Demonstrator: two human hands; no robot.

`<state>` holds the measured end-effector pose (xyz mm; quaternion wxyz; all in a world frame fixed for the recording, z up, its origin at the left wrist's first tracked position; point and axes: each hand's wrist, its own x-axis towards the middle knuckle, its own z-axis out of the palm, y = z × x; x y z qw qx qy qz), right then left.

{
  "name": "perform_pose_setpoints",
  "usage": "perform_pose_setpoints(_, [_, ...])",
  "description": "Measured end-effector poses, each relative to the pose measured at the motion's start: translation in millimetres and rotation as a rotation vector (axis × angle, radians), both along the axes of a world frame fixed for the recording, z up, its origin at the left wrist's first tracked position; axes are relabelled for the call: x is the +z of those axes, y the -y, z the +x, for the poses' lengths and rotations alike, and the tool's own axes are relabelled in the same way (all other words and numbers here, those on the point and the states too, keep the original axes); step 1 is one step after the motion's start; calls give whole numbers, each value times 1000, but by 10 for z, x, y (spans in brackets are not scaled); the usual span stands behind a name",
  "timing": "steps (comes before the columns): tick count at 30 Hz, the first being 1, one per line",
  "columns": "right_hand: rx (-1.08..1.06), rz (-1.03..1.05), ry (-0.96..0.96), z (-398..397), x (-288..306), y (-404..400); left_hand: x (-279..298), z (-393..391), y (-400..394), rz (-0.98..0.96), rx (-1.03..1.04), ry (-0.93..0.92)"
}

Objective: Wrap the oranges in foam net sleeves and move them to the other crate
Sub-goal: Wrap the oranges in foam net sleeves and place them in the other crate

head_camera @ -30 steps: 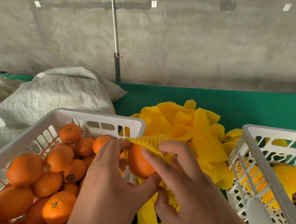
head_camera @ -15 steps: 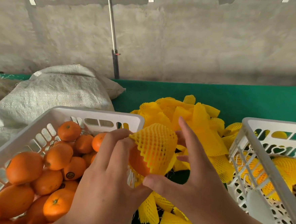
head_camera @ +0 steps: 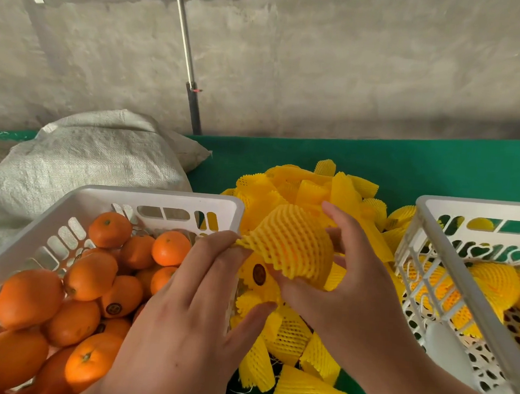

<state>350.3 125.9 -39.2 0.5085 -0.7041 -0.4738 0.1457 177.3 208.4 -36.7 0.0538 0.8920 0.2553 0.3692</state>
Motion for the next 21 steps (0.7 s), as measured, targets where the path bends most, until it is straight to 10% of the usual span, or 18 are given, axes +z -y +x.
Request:
perform_pose_setpoints(8, [28, 6, 58, 106, -9, -4, 64, -47, 63, -114, -142, 69])
perform_pose_setpoints(16, [301, -14, 234, 42, 57, 88, 86, 9, 41, -1165, -299, 368])
perform_pose_setpoints(21, [361, 11, 230, 26, 36, 35, 102, 24, -28, -1268, -385, 418])
